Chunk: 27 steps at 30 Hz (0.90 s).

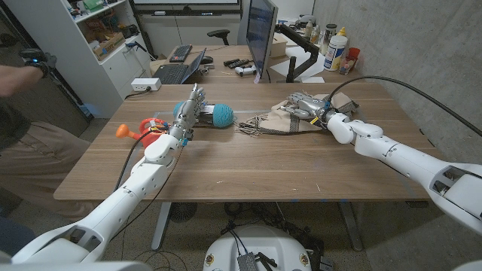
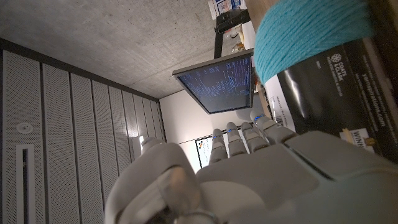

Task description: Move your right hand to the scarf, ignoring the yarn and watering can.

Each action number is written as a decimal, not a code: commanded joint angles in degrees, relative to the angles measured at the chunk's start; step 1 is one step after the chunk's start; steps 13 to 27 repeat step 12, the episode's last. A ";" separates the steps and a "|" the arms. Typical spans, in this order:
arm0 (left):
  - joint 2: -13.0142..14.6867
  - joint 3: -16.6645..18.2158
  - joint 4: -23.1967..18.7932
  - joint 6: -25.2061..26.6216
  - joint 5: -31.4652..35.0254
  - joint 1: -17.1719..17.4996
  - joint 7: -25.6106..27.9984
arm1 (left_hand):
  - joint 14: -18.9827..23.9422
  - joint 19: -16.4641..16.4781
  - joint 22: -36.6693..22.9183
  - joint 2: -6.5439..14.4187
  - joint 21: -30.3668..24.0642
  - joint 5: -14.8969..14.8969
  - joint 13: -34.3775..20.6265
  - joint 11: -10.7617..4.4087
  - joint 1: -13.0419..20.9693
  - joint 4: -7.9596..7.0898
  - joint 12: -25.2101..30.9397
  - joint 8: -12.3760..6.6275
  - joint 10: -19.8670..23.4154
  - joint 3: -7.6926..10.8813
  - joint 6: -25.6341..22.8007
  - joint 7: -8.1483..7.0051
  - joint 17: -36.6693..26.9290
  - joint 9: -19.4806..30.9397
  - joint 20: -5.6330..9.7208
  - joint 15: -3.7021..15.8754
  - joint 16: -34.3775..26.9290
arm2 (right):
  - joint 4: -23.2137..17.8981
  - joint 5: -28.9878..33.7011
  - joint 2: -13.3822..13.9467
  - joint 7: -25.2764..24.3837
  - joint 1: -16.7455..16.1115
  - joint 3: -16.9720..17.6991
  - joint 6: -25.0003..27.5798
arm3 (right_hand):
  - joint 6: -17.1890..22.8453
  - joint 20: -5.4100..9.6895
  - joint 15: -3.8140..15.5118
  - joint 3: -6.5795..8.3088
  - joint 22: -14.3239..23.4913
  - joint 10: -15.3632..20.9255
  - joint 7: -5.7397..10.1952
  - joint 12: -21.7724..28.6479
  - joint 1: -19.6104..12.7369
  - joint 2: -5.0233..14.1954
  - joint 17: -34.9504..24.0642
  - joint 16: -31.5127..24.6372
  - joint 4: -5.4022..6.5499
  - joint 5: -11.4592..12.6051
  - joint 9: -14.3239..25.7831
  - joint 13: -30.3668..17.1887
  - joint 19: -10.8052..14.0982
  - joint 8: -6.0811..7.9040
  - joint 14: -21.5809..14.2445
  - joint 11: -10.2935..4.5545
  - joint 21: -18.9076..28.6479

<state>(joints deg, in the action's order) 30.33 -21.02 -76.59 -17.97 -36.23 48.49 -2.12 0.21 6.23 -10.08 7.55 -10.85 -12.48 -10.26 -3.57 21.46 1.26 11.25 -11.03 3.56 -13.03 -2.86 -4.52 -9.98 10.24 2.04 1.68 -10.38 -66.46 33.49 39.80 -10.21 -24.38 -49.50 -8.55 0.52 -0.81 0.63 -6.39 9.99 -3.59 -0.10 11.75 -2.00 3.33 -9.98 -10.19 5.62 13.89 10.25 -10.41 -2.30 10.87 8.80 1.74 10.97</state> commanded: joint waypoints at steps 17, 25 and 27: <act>-0.32 0.19 0.56 -0.41 -0.10 0.11 0.27 | 0.31 0.46 -0.09 0.01 -0.44 0.11 -0.32 -0.11 0.76 -0.06 0.25 -0.14 0.29 0.25 -0.14 -0.45 -0.21 0.33 1.10 4.36 -0.27 | 2.13 0.05 -1.10 0.03 1.01 -1.19 -0.03 | 0.41 0.44 0.55 -0.41 0.25 -0.01 0.33 0.17 0.55 0.19 -0.16 -0.22 0.19 0.49 0.32 -0.18 -0.09 0.00 0.16 -0.09 0.17; -0.32 0.19 0.56 -0.41 -0.10 0.11 0.27 | 0.31 0.46 -0.09 0.01 -0.44 0.11 -0.32 -0.11 0.76 -0.06 0.25 -0.14 0.29 0.25 -0.14 -0.45 -0.21 0.33 1.10 4.36 -0.27 | 2.13 0.05 -1.10 0.03 1.01 -1.19 -0.03 | 0.41 0.44 0.55 -0.41 0.25 -0.01 0.33 0.17 0.55 0.19 -0.16 -0.22 0.19 0.49 0.32 -0.18 -0.09 0.00 0.16 -0.09 0.17; -0.32 0.19 0.56 -0.41 -0.10 0.11 0.27 | 0.31 0.46 -0.09 0.01 -0.44 0.11 -0.32 -0.11 0.76 -0.06 0.25 -0.14 0.29 0.25 -0.14 -0.45 -0.21 0.33 1.10 4.36 -0.27 | 2.13 0.05 -1.10 0.03 1.01 -1.19 -0.03 | 0.41 0.44 0.55 -0.41 0.25 -0.01 0.33 0.17 0.55 0.19 -0.16 -0.22 0.19 0.49 0.32 -0.18 -0.09 0.00 0.16 -0.09 0.17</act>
